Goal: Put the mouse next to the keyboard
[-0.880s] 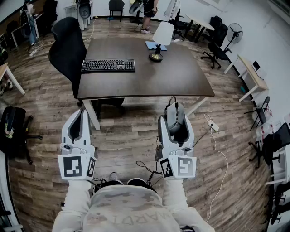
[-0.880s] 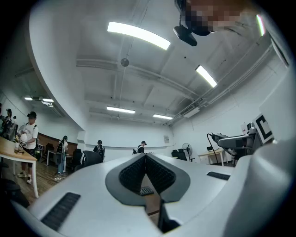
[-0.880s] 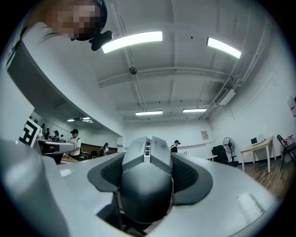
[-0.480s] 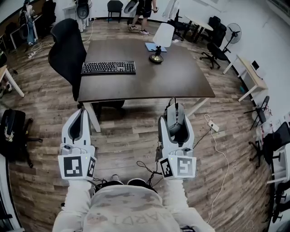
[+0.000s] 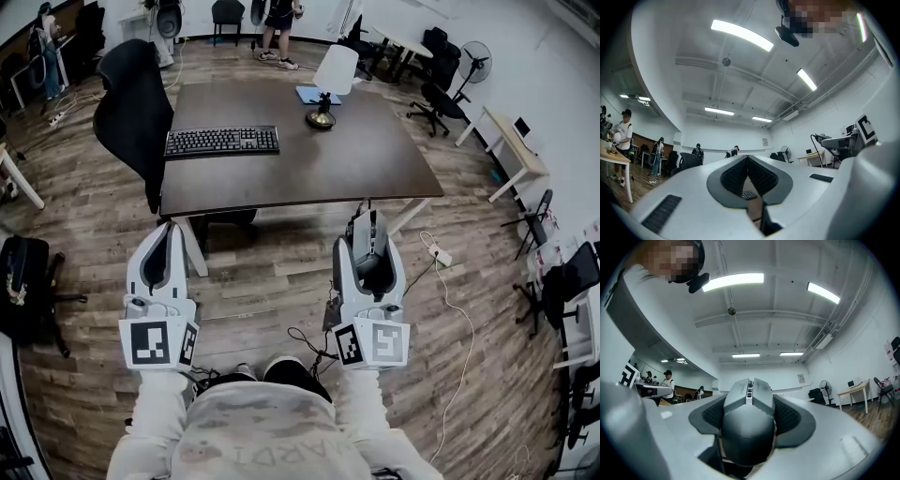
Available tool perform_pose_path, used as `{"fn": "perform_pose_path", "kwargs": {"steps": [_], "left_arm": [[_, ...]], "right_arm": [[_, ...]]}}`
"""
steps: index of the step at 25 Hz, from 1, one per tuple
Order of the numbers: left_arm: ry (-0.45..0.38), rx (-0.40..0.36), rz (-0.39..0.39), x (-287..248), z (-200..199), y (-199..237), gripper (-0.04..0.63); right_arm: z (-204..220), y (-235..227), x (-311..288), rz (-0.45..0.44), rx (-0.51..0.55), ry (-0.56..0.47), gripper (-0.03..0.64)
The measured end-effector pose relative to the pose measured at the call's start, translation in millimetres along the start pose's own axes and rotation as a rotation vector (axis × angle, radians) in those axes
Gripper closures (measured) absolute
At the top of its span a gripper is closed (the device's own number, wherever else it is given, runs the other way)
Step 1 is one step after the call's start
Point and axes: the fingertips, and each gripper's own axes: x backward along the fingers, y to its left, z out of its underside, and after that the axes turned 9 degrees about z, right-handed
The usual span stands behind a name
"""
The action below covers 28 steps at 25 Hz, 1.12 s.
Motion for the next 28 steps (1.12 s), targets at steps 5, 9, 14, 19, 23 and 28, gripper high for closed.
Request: {"fn": "perform_pose_path", "kwargs": {"steps": [5, 9, 14, 19, 23, 28], "left_arm": [[-0.008, -0.007, 0.009, -14, 4, 11, 0.588], [-0.003, -0.008, -0.004, -34, 12, 22, 0.588], [-0.007, -0.008, -0.021, -71, 18, 32, 0.588], [-0.019, -0.005, -0.032, -117, 24, 39, 0.588], [-0.024, -0.004, -0.036, -151, 28, 42, 0.588], [-0.019, -0.011, -0.042, -188, 33, 42, 0.588]], "right_arm": [[11, 2, -17, 0.013, -0.009, 0.011, 0.308], [22, -1, -41, 0.01, -0.016, 0.014, 0.308], [21, -8, -84, 0.007, -0.013, 0.008, 0.308], [29, -21, -130, -0.009, -0.015, 0.002, 0.308], [34, -33, -164, -0.017, -0.013, 0.004, 0.308], [42, -47, -201, -0.034, -0.017, 0.008, 0.308]]}}
